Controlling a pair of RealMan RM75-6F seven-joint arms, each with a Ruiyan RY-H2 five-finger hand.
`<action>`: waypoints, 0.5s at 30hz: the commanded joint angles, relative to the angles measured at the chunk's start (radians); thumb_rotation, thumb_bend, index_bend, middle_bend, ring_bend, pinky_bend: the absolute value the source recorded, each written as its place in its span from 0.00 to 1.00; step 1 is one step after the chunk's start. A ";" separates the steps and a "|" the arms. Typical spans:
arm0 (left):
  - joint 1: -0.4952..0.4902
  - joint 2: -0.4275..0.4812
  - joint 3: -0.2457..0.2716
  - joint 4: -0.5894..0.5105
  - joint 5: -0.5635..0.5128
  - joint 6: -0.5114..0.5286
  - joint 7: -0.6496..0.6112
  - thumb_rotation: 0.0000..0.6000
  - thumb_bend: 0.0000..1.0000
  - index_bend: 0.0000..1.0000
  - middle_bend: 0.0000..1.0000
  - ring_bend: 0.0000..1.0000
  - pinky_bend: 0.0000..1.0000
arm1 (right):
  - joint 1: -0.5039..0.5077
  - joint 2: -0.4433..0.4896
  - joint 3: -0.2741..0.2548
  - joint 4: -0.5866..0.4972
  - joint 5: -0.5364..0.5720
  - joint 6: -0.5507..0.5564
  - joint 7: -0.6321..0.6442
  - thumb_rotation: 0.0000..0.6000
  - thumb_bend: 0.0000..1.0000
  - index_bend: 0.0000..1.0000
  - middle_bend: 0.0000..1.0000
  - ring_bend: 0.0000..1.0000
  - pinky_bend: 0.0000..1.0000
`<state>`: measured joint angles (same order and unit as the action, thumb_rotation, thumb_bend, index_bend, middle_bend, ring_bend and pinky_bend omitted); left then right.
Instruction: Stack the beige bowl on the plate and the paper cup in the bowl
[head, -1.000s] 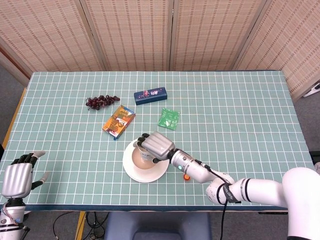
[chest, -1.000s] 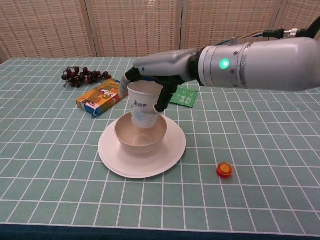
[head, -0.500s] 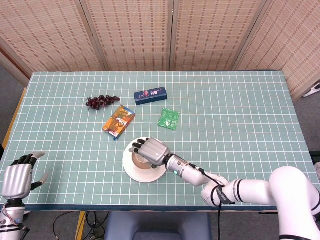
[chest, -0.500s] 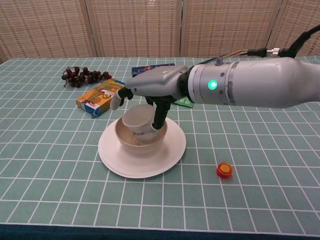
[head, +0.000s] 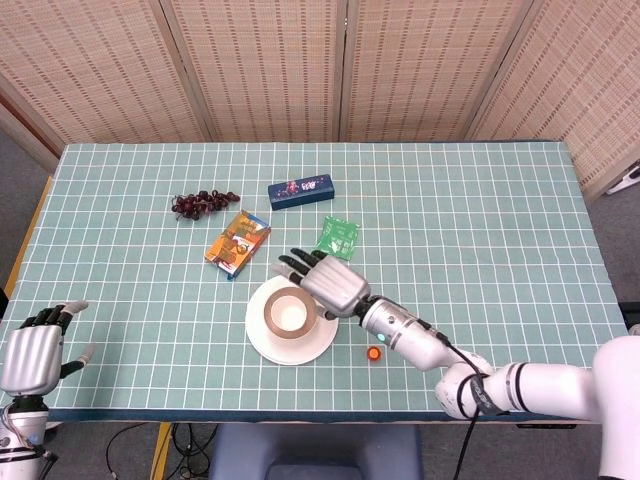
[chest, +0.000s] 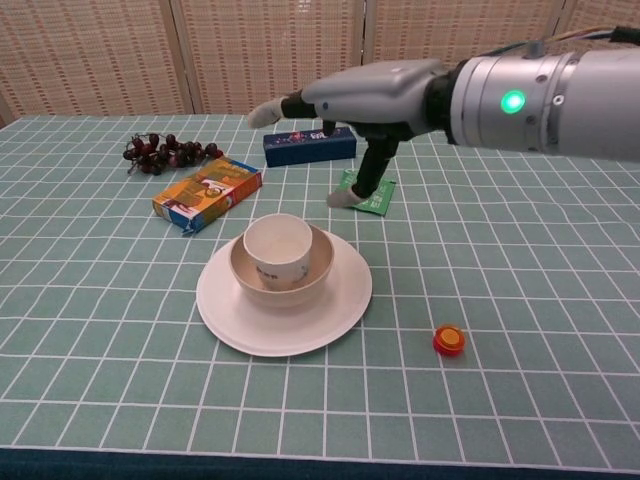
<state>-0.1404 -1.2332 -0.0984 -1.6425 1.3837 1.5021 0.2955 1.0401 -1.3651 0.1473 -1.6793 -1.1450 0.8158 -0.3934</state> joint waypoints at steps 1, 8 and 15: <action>-0.003 0.003 -0.003 -0.002 -0.001 -0.004 0.000 1.00 0.22 0.28 0.34 0.34 0.44 | -0.099 0.109 -0.031 -0.082 -0.041 0.130 -0.021 1.00 0.27 0.03 0.11 0.03 0.20; -0.011 0.007 -0.010 -0.003 -0.005 -0.014 0.002 1.00 0.22 0.28 0.34 0.34 0.44 | -0.269 0.244 -0.097 -0.133 -0.073 0.302 -0.007 1.00 0.29 0.07 0.18 0.09 0.25; -0.021 0.003 -0.017 -0.005 -0.013 -0.025 0.011 1.00 0.22 0.28 0.34 0.34 0.44 | -0.476 0.300 -0.157 -0.072 -0.118 0.499 0.103 1.00 0.33 0.11 0.21 0.11 0.26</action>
<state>-0.1610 -1.2300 -0.1153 -1.6477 1.3711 1.4772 0.3065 0.6365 -1.0876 0.0172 -1.7820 -1.2397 1.2419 -0.3449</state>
